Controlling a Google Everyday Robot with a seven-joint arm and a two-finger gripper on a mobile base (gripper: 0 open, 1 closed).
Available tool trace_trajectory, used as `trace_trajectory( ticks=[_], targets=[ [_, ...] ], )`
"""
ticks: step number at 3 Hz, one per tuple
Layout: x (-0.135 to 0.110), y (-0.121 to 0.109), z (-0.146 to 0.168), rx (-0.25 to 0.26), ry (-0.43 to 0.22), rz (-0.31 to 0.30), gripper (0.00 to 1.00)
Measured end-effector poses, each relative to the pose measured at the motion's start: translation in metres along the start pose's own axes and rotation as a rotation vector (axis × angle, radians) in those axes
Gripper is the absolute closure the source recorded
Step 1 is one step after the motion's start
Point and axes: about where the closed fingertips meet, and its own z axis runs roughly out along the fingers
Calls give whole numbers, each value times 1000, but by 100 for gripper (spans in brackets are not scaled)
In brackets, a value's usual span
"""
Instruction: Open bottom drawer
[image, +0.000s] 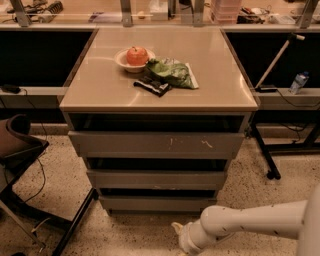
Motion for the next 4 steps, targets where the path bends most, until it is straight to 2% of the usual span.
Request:
trace_trajectory(
  ticks=[1,2,3,4],
  targets=[
    [12,22,32,-58,-20,42,0],
    [18,17,42,-37,-2,40,0],
    [38,-25,61,74,-25,103,0],
    [50,-78,64,201,-79,164,0]
  ],
)
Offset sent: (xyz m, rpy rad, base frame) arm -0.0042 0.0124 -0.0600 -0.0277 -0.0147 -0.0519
